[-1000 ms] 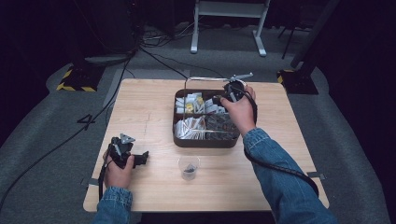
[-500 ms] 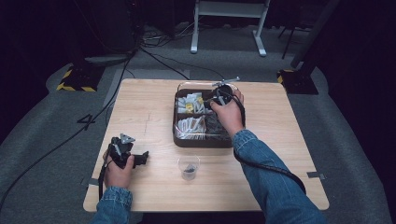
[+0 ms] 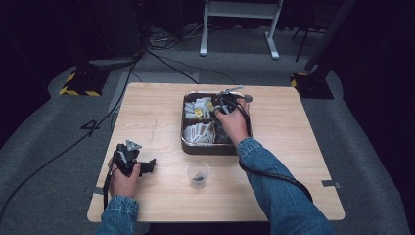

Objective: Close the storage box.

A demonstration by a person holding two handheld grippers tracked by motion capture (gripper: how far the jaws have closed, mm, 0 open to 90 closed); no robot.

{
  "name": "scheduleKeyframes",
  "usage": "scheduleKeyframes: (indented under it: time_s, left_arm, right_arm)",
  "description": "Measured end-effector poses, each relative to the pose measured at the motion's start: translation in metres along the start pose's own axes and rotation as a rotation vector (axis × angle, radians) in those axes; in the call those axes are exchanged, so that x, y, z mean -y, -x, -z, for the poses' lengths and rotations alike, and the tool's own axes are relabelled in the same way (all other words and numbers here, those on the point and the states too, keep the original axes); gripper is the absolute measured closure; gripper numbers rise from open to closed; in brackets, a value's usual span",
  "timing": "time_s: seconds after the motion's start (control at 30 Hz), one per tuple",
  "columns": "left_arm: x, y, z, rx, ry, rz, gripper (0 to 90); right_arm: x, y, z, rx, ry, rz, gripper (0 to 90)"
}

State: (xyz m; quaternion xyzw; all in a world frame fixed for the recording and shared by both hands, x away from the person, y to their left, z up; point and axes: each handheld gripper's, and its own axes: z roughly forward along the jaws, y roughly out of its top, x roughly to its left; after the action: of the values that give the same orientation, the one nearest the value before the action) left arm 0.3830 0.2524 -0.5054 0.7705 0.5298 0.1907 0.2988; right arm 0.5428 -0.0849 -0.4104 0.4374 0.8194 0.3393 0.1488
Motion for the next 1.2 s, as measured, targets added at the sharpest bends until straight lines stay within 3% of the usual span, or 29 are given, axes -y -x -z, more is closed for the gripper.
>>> scheduleKeyframes:
  time_s: [1.2]
  left_arm:
    - [0.0, 0.0, 0.0, 0.0, 0.0, 0.0, 0.1]
  right_arm:
    - [0.007, 0.003, -0.016, -0.005, -0.025, -0.012, 58.6]
